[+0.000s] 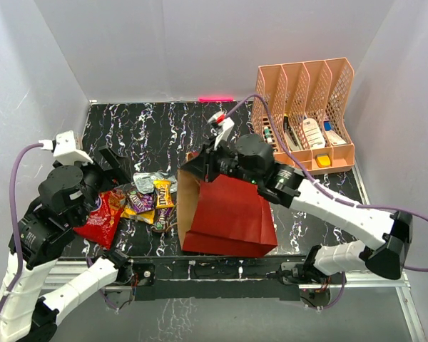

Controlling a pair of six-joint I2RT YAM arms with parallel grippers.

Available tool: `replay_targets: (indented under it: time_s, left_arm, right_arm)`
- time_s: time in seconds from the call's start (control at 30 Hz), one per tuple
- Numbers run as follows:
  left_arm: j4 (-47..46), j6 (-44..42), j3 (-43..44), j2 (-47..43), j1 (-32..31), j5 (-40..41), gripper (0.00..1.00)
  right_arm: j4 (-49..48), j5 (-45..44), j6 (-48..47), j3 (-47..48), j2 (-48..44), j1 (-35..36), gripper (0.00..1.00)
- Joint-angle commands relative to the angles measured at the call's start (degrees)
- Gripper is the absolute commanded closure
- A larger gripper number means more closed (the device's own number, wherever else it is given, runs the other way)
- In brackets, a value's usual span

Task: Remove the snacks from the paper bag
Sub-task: Adjust the paper bag at the center of the board.

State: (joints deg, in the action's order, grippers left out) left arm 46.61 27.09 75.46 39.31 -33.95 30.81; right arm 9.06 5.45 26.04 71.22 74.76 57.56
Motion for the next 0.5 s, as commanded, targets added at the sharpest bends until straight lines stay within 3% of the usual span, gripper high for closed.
replay_targets:
  time_s: [0.0,0.47]
  left_arm:
    - [-1.7,0.0,1.4,0.5,0.1,0.3,0.11]
    - [-1.6,0.3,1.4,0.5,0.1,-1.5,0.1]
  right_arm:
    - [-11.0,16.2,5.1,-2.0,-2.4,-2.3,0.93]
    - [-13.2,29.7,11.1,-20.9,-13.2,-30.3,0.93]
